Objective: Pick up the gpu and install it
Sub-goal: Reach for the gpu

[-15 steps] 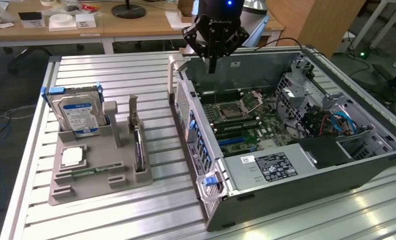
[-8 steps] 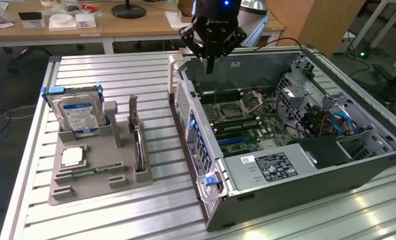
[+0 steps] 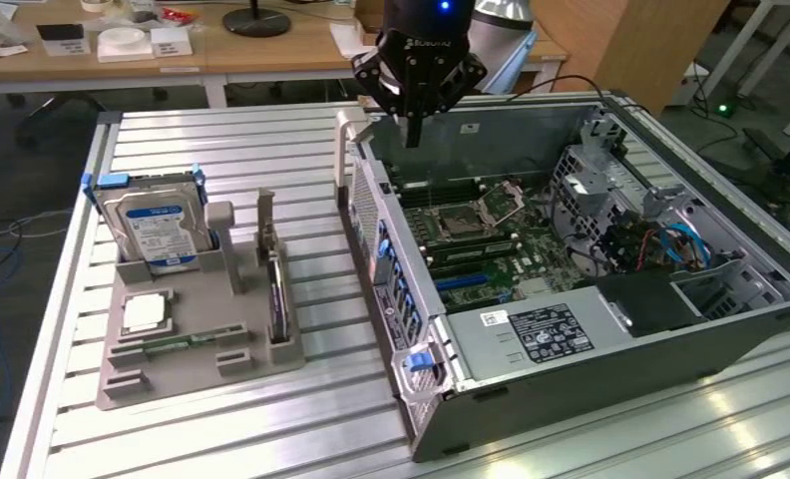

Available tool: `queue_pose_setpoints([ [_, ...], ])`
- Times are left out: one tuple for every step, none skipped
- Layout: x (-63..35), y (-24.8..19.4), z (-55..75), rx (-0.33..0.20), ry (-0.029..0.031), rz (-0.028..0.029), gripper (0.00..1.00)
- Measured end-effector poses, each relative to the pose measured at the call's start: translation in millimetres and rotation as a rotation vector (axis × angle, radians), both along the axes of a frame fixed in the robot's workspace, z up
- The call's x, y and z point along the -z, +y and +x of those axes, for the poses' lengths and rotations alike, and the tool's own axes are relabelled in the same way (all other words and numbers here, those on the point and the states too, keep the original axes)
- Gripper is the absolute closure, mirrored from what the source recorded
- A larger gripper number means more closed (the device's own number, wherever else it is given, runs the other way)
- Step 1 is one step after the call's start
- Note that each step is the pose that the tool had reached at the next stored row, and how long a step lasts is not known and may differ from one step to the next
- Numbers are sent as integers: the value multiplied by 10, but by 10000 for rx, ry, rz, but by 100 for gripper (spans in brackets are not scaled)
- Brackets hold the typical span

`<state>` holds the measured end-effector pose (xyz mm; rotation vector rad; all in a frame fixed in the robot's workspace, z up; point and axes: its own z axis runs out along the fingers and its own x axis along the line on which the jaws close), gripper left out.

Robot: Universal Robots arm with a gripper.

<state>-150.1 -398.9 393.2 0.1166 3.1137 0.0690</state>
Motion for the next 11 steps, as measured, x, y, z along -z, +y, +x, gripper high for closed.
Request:
queue_pose_setpoints([
  [1,0,-10,0,-1,1,89],
  [0,0,-20,0,0,0,89],
  [0,0,-31,0,0,0,89],
  [0,0,-41,-1,0,0,89],
  [0,0,-51,0,0,1,89],
  [0,0,-62,0,0,1,89],
  [1,0,-73,0,0,2,89],
  [0,0,-84,0,0,1,89],
  [0,0,-95,0,0,1,89],
  [0,0,-106,1,0,1,89],
  [1,0,-117,0,-1,1,89],
])
